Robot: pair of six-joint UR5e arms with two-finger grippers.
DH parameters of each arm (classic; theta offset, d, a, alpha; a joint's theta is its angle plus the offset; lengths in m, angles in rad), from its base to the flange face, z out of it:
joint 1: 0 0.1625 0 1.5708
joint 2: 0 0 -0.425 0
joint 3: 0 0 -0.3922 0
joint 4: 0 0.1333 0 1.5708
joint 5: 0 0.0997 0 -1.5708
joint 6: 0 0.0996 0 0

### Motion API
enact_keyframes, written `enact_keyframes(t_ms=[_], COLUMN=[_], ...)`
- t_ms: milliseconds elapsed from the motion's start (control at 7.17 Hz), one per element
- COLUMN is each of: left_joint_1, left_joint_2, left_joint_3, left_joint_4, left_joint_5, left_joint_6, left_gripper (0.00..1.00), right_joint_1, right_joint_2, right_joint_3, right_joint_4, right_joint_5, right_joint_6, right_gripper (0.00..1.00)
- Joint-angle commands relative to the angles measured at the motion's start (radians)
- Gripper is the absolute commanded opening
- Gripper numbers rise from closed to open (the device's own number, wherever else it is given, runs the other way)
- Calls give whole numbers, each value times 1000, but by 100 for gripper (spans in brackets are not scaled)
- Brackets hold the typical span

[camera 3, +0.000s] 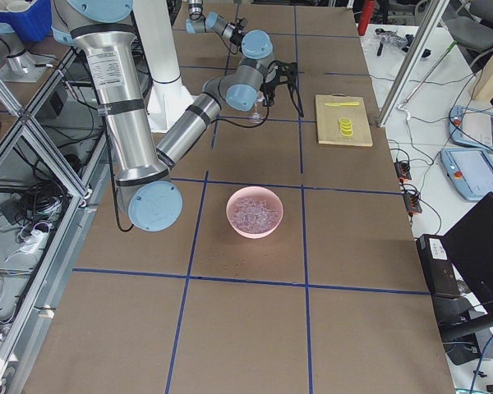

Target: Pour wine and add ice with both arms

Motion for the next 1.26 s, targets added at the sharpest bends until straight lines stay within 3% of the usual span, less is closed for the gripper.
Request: enact_keyframes(t_ms=[0, 279, 558, 837, 977, 1116], left_joint_1=[0, 0, 0, -3, -8, -9], left_joint_2=[104, 249, 301, 381, 381, 380], left_joint_3=[-97, -212, -253, -335, -384, -475], left_joint_4=[0, 3, 11, 14, 61, 198], left_joint_5=[-144, -316, -497, -568, -609, -674], left_joint_6=[-4, -15, -18, -32, -53, -110], left_gripper=[100, 100, 100, 100, 100, 100], right_joint_1=[-48, -62, -98, -155, -181, -187], right_joint_2=[25, 70, 126, 230, 292, 352], right_joint_3=[-9, -42, -69, -135, -190, -254], right_joint_4=[0, 0, 0, 0, 0, 0], right_joint_5=[-26, -25, -22, -31, -41, -45], right_joint_6=[4, 20, 46, 83, 88, 89], right_gripper=[0, 0, 0, 0, 0, 0])
